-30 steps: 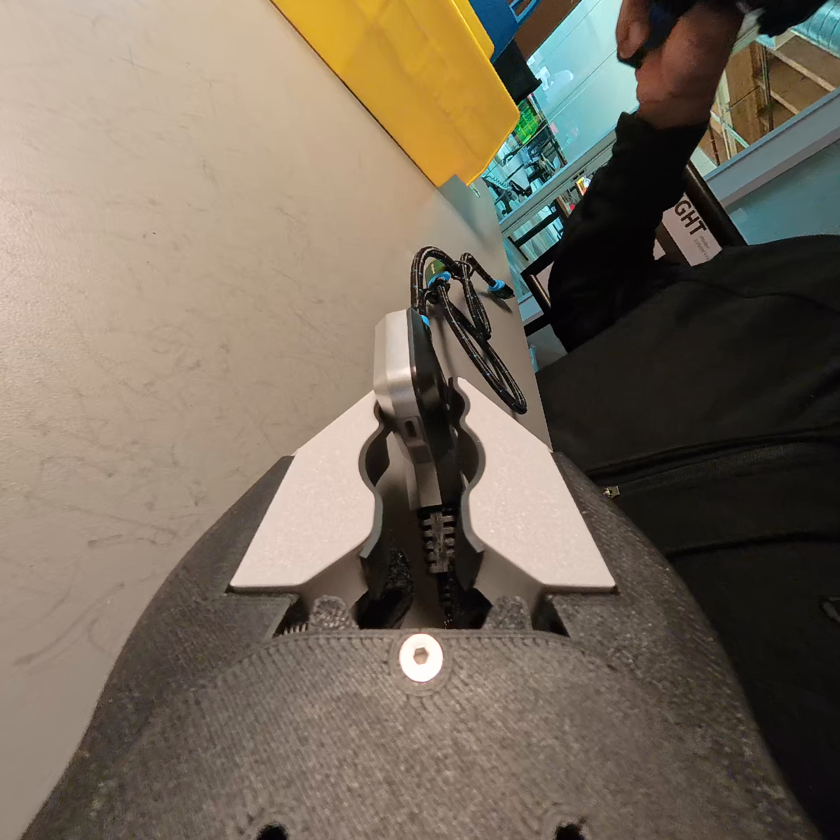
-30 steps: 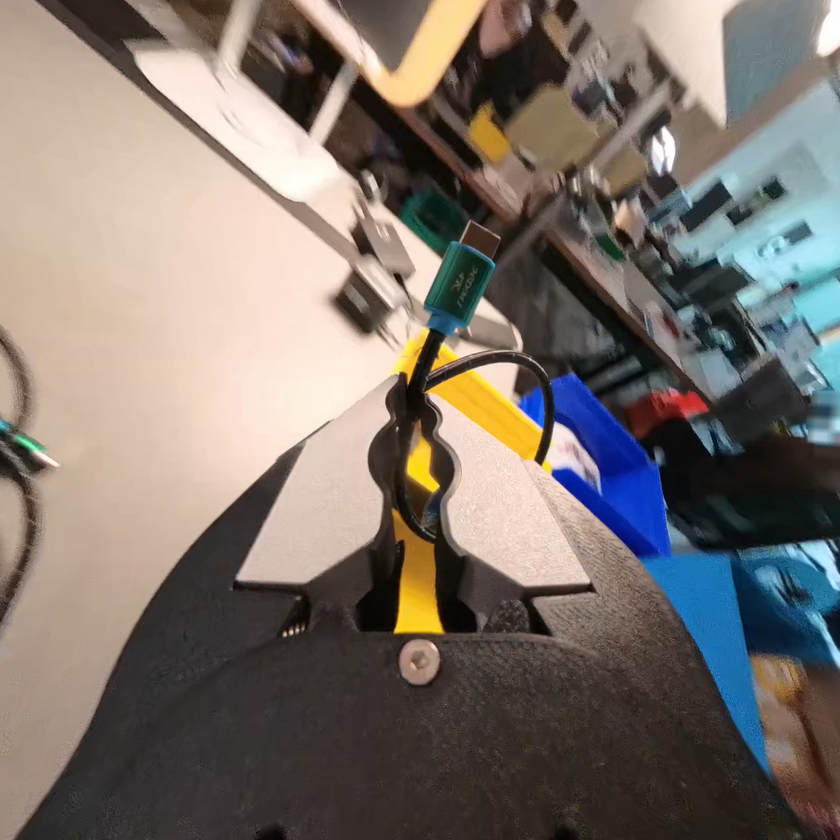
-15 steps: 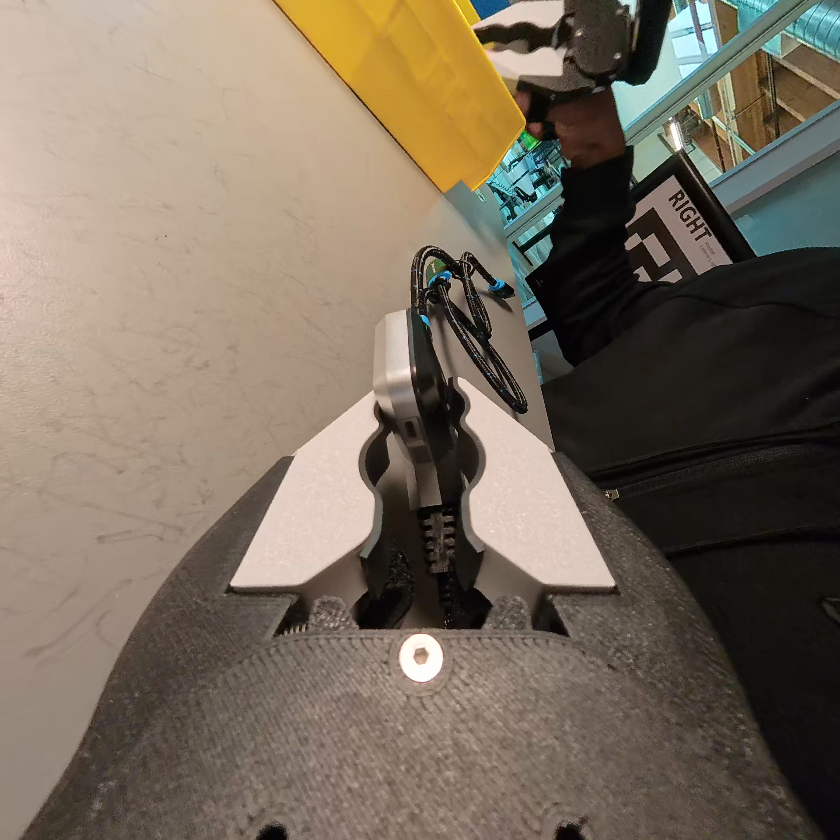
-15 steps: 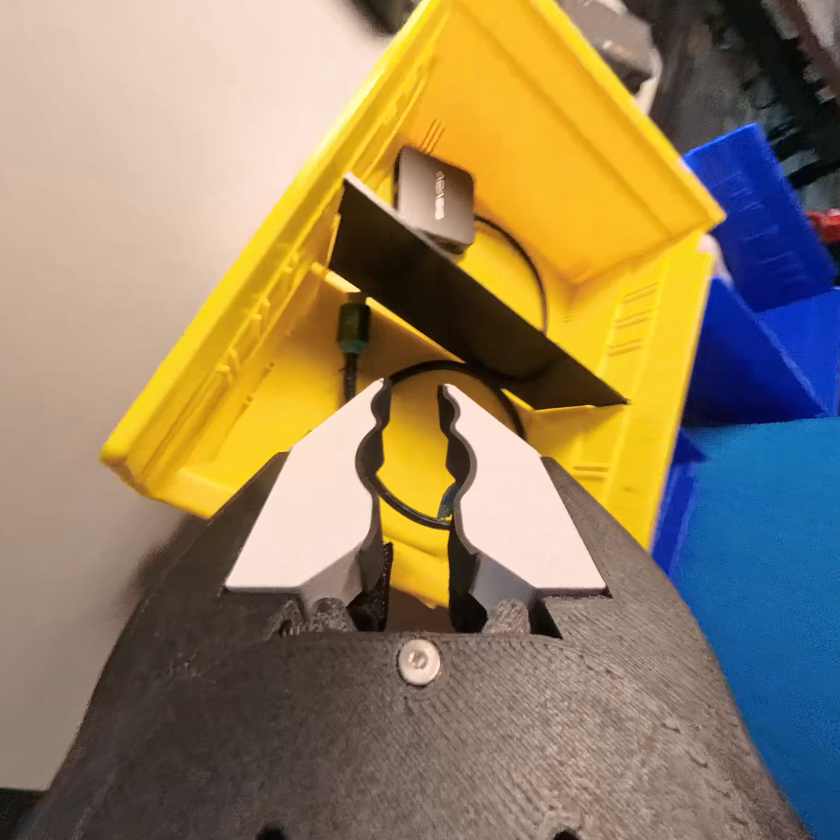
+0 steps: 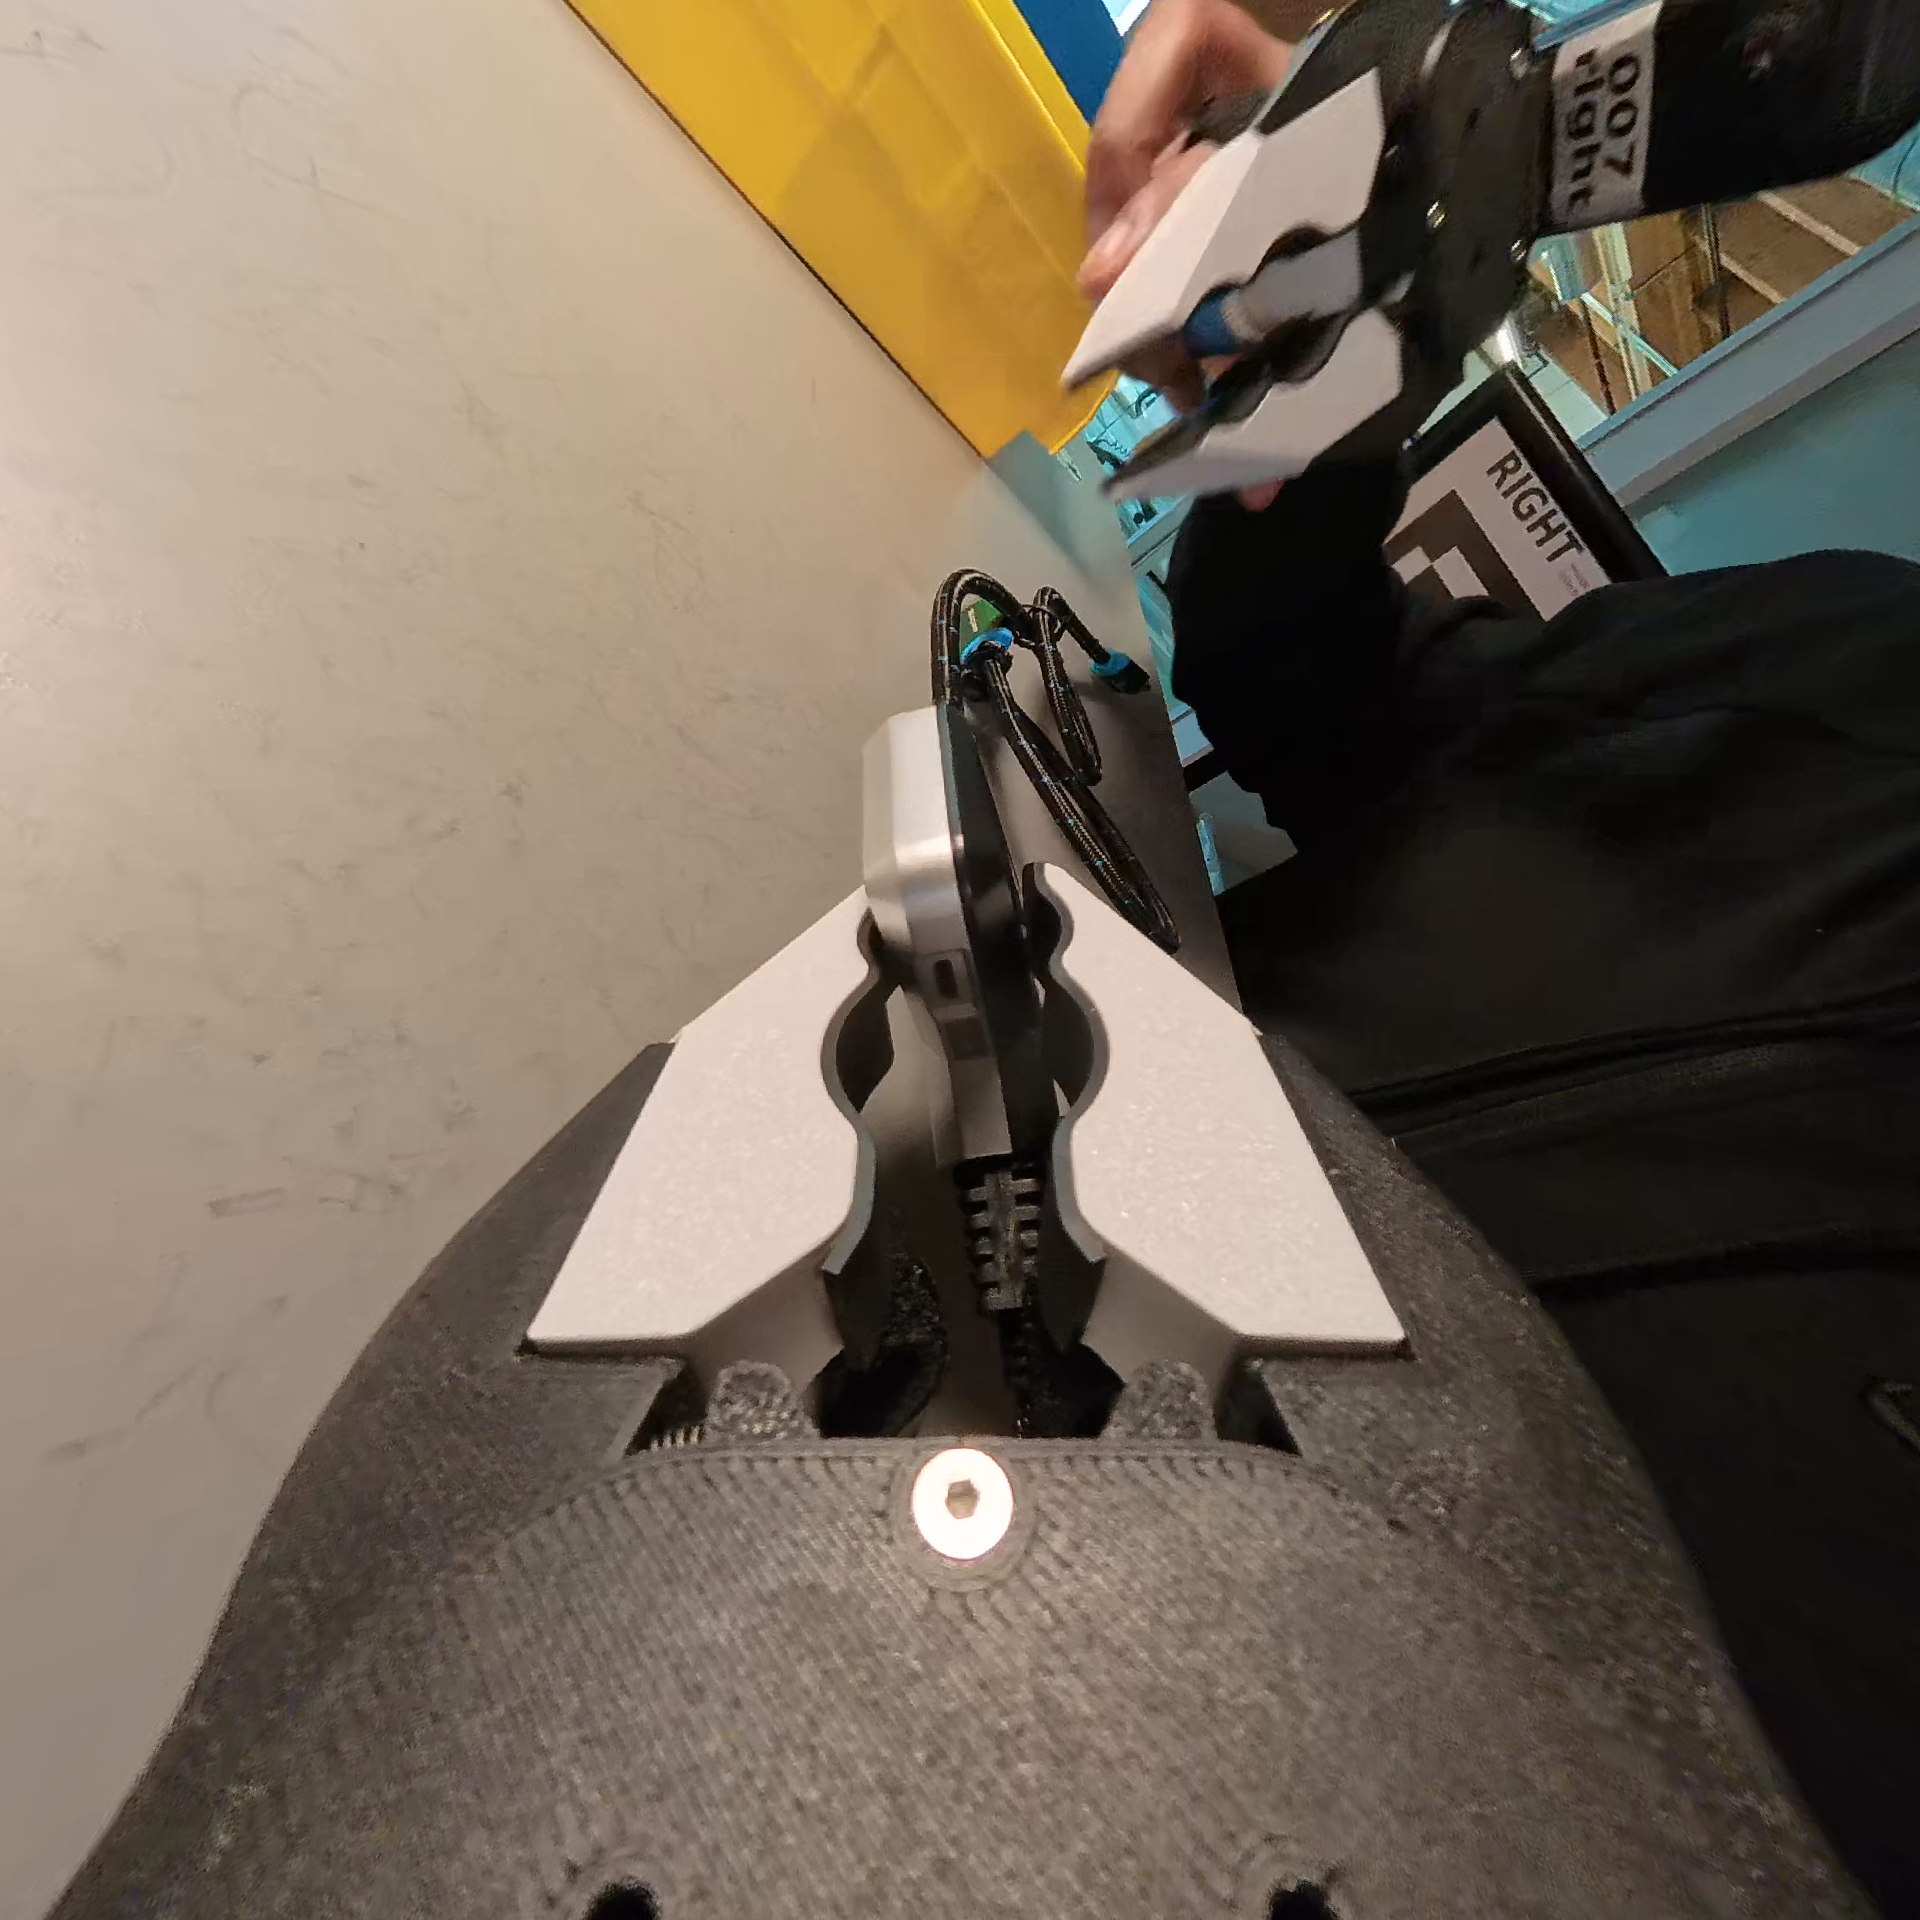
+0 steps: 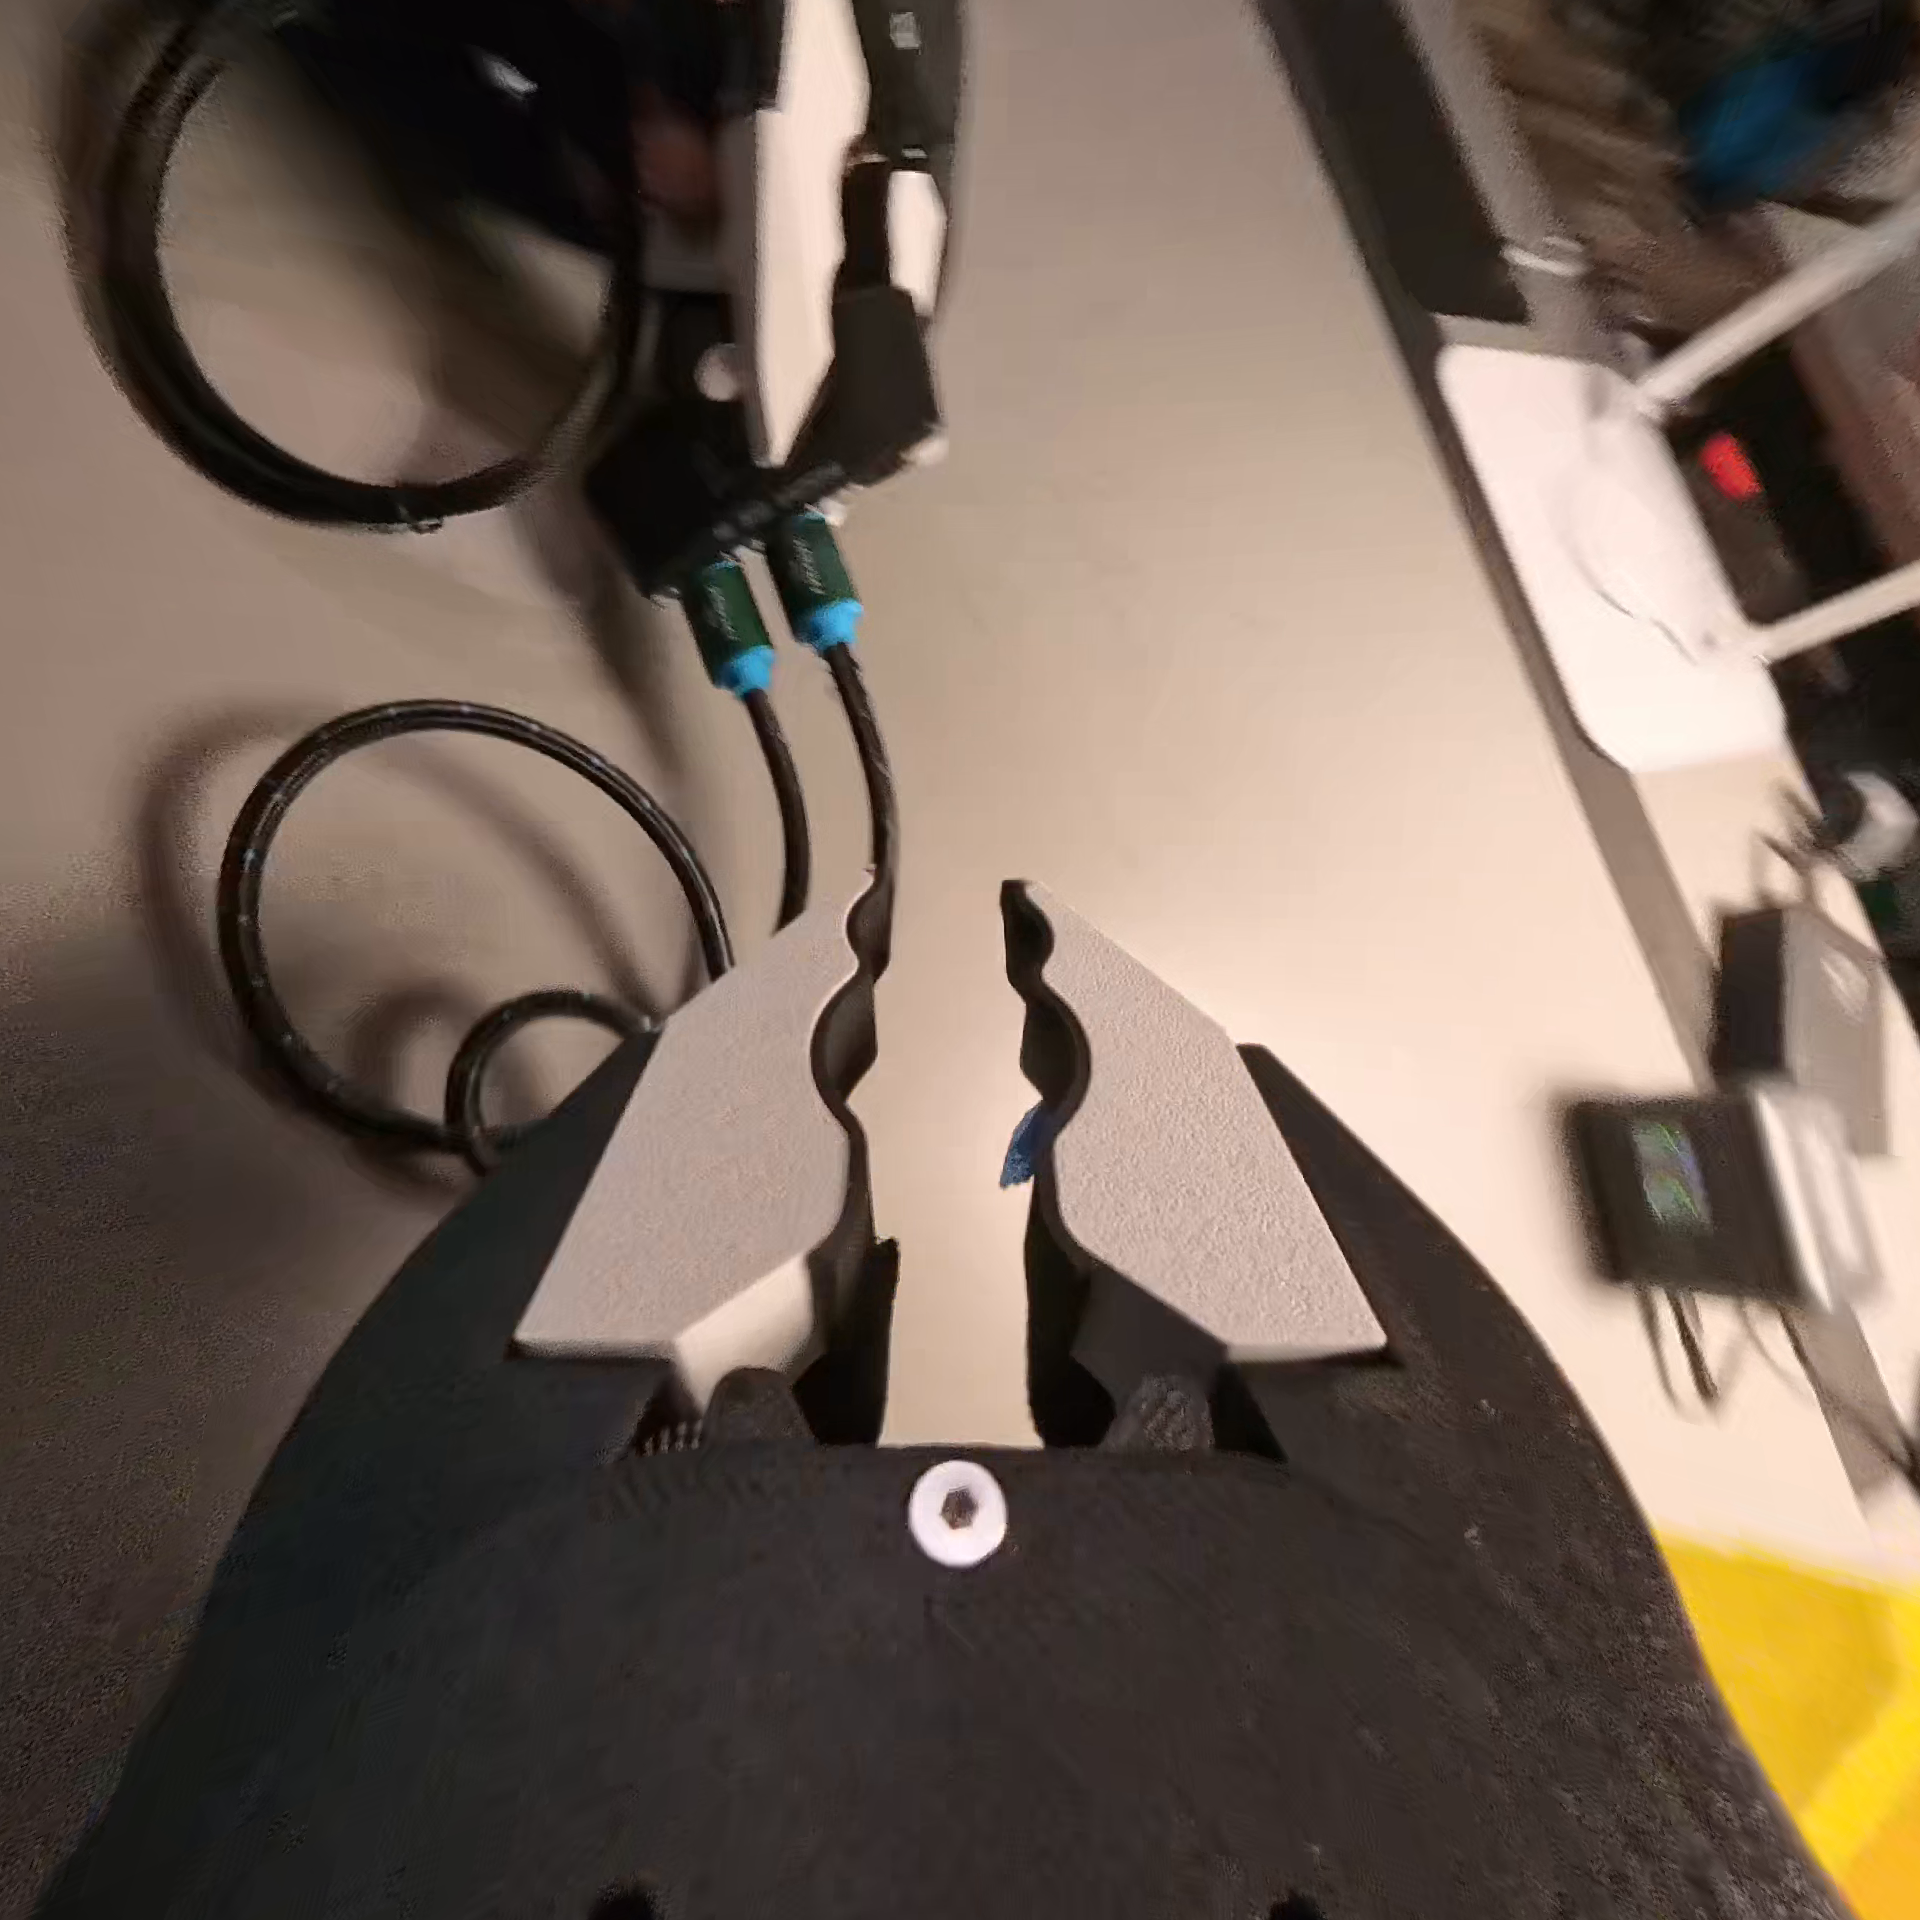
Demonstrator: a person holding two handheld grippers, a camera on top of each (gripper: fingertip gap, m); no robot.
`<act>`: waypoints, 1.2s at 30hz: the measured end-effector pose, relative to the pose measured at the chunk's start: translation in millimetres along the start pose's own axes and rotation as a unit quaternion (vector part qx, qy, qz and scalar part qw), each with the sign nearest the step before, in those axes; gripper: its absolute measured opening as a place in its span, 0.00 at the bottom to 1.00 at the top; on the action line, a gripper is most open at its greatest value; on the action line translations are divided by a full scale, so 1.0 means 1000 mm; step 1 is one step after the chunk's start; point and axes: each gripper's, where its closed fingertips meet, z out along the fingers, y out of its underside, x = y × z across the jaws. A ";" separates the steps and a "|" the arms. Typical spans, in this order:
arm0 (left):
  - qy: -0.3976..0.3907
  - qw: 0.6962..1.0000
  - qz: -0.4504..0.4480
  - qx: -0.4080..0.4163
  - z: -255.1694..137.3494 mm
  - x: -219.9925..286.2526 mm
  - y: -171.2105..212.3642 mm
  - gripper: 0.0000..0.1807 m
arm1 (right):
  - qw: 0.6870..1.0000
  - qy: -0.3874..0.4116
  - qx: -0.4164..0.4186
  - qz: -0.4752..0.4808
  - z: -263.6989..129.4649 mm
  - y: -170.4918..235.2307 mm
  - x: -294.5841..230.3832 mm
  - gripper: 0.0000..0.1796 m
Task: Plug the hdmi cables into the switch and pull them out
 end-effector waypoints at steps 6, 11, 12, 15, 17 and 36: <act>0.000 1.000 -0.012 0.017 -0.017 0.001 0.004 0.12 | 0.992 -0.093 0.005 -0.082 0.075 -0.026 -0.021 0.14; 0.008 1.000 -0.020 0.017 -0.022 0.002 0.005 0.12 | 0.983 -0.085 0.023 -0.162 0.096 -0.037 -0.029 0.08; 0.008 1.000 -0.022 0.016 -0.022 0.001 0.006 0.12 | 0.981 -0.073 0.030 -0.175 0.097 -0.037 -0.028 0.08; 0.005 0.999 -0.031 0.014 -0.021 -0.001 0.006 0.12 | 0.977 -0.030 0.054 -0.205 0.097 -0.037 -0.025 0.08; -0.001 1.000 -0.027 0.008 -0.019 -0.001 0.008 0.12 | 0.974 -0.008 0.063 -0.215 0.095 -0.036 -0.023 0.07; -0.009 1.000 0.002 -0.005 -0.012 0.001 0.010 0.12 | 0.966 -0.003 0.071 -0.247 0.086 -0.033 -0.024 0.05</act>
